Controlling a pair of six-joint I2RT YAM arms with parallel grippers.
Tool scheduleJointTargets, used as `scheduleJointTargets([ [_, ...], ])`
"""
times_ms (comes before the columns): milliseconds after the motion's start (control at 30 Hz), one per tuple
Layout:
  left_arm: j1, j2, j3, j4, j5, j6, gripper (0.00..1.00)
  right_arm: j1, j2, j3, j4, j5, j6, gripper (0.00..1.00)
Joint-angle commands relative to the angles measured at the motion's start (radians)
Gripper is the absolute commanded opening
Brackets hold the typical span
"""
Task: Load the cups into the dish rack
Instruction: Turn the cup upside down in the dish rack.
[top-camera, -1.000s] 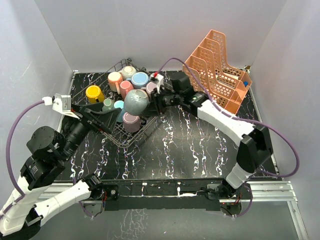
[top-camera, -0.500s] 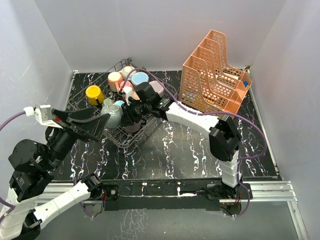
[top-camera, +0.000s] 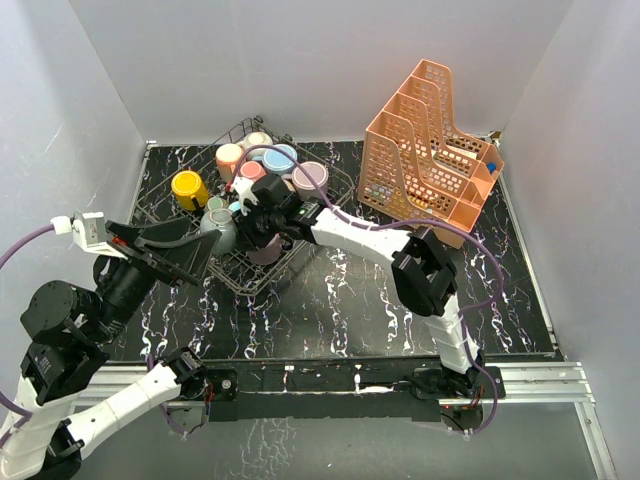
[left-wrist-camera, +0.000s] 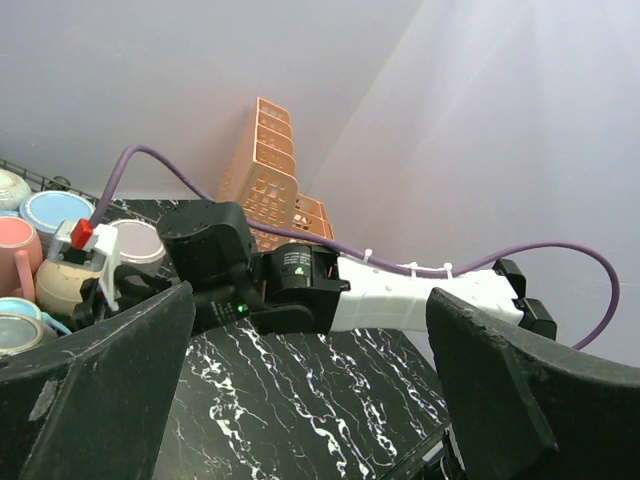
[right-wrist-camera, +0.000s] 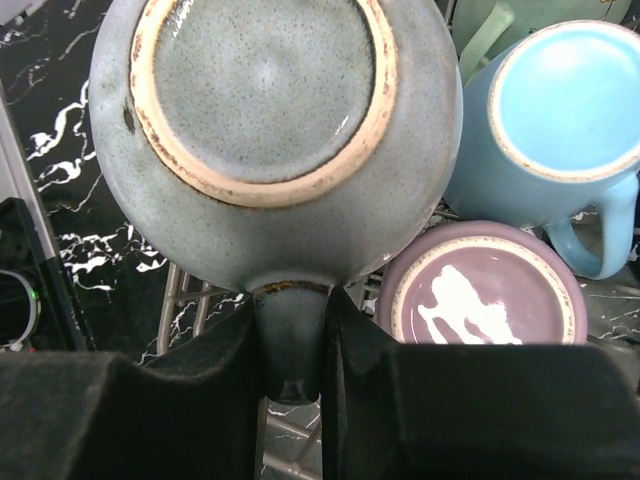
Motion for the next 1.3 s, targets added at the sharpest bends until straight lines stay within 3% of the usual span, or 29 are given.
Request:
scheduleJointTargets([
  [0, 0.001, -0.008, -0.008, 0.021, 0.004, -0.006, 0.97, 0.034, -0.011, 0.103, 0.155, 0.048, -0.008, 0.08],
  [467, 0.000, -0.030, -0.036, 0.031, 0.001, -0.009, 0.97, 0.067, 0.043, 0.097, 0.212, 0.215, 0.064, 0.08],
  [1267, 0.000, -0.050, -0.061, 0.034, 0.003, -0.027, 0.97, 0.115, 0.098, 0.030, 0.255, 0.278, 0.069, 0.08],
])
